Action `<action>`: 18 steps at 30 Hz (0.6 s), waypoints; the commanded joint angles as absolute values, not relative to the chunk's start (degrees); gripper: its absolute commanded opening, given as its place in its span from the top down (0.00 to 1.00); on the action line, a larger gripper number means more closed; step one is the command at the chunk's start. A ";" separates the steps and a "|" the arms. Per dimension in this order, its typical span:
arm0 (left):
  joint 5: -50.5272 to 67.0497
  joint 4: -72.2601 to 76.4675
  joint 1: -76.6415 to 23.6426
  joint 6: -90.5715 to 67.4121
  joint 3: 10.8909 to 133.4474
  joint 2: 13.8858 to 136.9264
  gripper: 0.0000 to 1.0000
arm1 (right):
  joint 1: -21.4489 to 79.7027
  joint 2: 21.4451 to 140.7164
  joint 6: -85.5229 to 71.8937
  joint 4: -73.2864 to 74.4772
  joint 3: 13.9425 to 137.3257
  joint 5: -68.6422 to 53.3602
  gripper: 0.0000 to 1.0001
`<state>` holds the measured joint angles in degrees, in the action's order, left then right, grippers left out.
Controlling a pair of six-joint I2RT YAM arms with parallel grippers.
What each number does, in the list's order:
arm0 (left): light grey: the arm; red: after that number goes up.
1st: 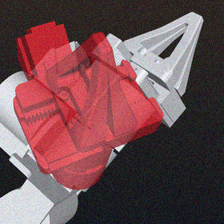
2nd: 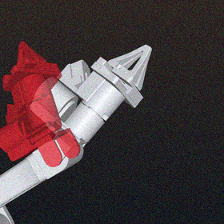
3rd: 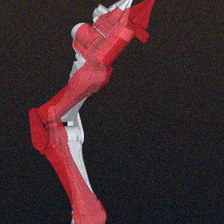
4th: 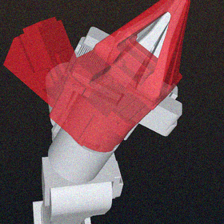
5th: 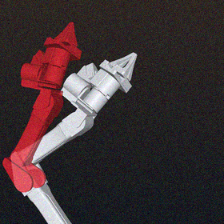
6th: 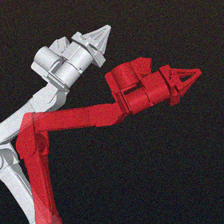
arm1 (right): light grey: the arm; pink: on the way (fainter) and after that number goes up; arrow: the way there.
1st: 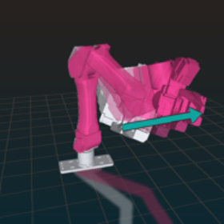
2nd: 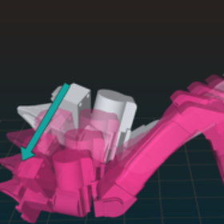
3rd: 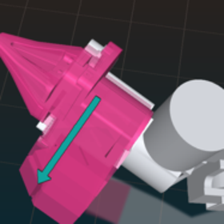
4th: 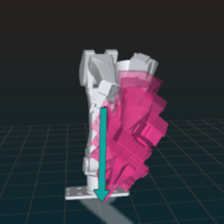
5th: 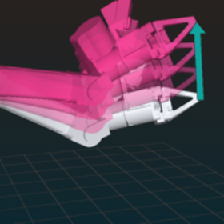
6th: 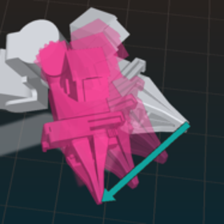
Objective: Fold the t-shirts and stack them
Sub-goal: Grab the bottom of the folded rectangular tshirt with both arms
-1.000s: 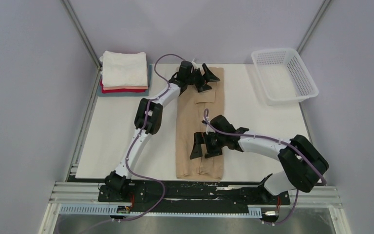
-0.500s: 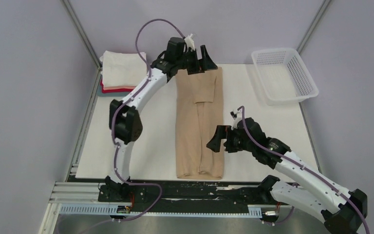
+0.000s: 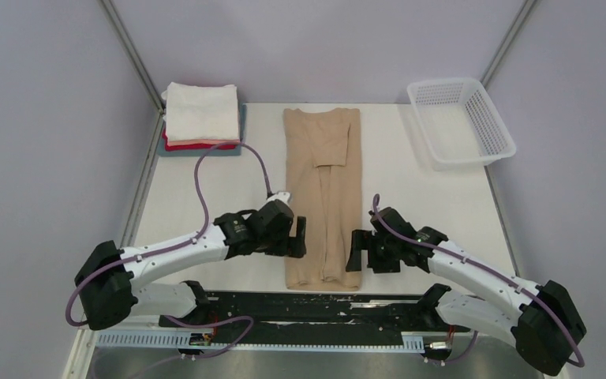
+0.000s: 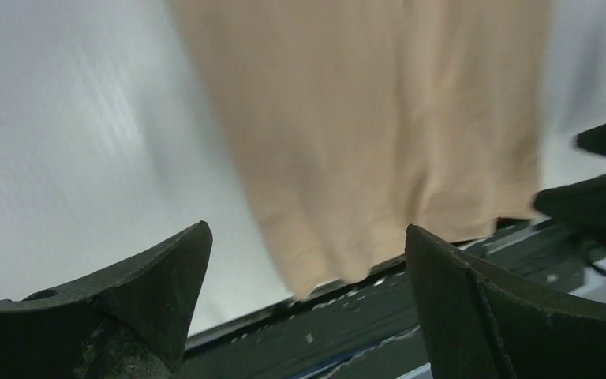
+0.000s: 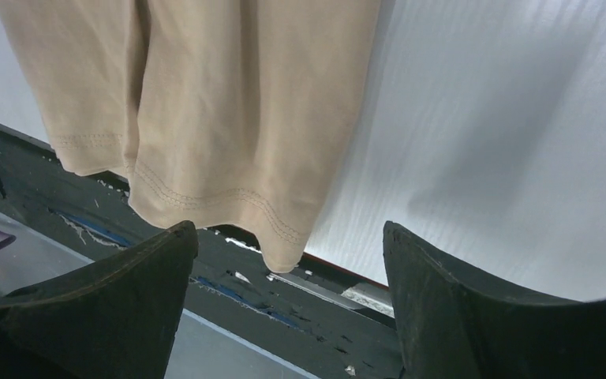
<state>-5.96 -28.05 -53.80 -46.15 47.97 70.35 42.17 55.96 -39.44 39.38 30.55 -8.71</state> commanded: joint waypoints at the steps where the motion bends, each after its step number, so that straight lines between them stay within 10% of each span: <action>1: -14.80 -34.18 -58.73 -57.71 43.65 63.50 0.00 | 41.79 57.86 -40.76 34.04 29.22 -13.31 0.17; 9: -7.35 -27.39 -61.17 -60.26 35.95 66.69 0.02 | 41.83 57.74 -42.12 30.75 24.83 -15.22 0.31; 18: -1.28 -19.02 -61.28 -60.52 31.79 70.80 0.29 | 41.88 58.93 -42.70 27.80 23.25 -17.09 0.44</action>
